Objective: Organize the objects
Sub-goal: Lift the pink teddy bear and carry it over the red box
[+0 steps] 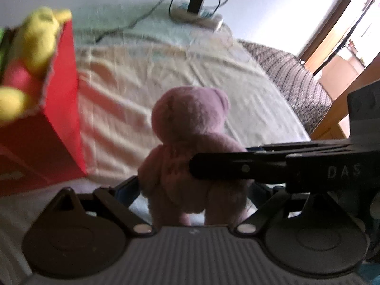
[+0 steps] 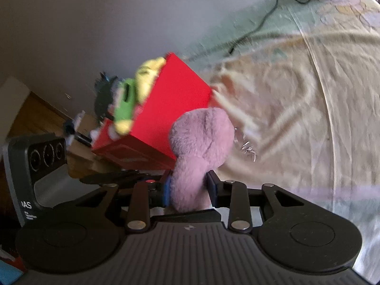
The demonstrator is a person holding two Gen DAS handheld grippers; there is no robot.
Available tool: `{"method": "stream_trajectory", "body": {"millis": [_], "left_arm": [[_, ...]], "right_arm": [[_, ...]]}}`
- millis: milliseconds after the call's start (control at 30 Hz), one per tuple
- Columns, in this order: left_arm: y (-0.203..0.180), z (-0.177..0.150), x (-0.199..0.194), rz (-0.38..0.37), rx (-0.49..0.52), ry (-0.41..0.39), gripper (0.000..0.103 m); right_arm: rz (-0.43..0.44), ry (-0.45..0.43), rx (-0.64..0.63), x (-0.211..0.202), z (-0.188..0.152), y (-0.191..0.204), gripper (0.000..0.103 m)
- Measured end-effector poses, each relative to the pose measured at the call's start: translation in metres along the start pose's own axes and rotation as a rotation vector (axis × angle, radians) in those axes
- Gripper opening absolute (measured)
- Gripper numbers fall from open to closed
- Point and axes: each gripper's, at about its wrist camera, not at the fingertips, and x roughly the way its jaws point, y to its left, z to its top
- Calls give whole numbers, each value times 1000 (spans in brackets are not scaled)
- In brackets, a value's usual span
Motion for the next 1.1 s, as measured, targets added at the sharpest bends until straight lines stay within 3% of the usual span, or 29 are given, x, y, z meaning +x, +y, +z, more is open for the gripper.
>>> {"method": "stream_trajectory", "body": {"millis": [233,400,800,1100], "left_arm": [[3,10,-57,-11,26,-142,91],[32,15,-106,-22,24,-243,91],[139,20,-206,67,3,-403,91],[214,36,-224,143,-7,-414,91]], "right_arm": [[69,-104,-71,-15,13,50,33],[119,-160,-111,-5,23,92,33],[242,-211,-219,91,53,201,32],[253,-239,-210,168,66,235,32]]}}
